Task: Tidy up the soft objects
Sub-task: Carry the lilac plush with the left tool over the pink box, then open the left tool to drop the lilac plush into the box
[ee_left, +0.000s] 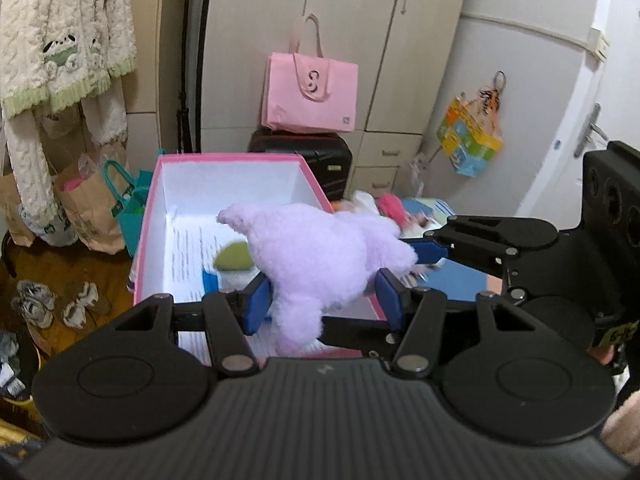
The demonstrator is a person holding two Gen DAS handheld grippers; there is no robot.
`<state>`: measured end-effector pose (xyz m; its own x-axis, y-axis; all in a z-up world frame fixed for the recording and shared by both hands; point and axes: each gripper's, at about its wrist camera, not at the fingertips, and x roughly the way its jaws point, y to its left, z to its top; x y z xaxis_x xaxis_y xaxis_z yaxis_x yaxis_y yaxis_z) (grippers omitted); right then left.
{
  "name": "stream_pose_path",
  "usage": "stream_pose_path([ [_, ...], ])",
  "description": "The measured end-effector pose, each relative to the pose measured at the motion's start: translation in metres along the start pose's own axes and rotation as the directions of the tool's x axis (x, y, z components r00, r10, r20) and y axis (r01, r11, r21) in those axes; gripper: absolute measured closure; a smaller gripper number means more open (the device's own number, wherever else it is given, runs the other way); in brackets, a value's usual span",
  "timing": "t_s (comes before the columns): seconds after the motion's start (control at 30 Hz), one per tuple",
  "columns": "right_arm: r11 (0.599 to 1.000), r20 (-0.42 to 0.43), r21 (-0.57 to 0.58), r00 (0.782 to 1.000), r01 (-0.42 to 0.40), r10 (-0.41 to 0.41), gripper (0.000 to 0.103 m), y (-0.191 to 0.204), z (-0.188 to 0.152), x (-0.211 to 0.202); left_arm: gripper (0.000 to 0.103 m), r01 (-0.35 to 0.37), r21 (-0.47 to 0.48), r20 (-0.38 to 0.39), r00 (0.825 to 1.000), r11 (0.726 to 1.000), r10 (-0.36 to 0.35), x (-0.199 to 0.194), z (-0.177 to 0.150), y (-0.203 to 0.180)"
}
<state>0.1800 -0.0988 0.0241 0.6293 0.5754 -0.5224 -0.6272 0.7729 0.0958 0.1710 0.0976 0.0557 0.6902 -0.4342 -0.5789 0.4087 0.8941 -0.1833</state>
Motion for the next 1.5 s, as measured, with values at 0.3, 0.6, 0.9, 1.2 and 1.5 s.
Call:
stream_pose_path([
  [0.3, 0.999, -0.031, 0.007, 0.999, 0.042, -0.042, 0.036, -0.05, 0.029, 0.059, 0.049, 0.0, -0.064, -0.024, 1.0, 0.998, -0.002, 0.067, 0.036, 0.039],
  [0.6, 0.996, -0.129, -0.065, 0.99, 0.057, -0.065, 0.036, -0.073, 0.043, 0.115, 0.049, 0.006, -0.095, -0.077, 0.997, 0.995, -0.013, 0.122, 0.047, 0.073],
  [0.9, 0.996, -0.218, 0.024, 0.973, 0.086, -0.079, 0.036, -0.094, 0.051, 0.147, 0.05, -0.027, -0.151, -0.156, 0.988, 0.988, 0.003, 0.154, 0.062, 0.087],
  [1.2, 0.986, -0.236, -0.002, 0.958, 0.168, -0.164, 0.035, -0.094, 0.046, 0.134, 0.046, -0.164, -0.023, -0.075, 0.984, 0.986, 0.162, 0.136, 0.056, 0.076],
  [1.5, 0.988, -0.108, -0.067, 0.983, 0.138, -0.145, 0.035, -0.064, 0.039, 0.058, 0.045, -0.156, 0.066, -0.011, 0.988, 0.986, 0.157, 0.06, 0.047, 0.051],
])
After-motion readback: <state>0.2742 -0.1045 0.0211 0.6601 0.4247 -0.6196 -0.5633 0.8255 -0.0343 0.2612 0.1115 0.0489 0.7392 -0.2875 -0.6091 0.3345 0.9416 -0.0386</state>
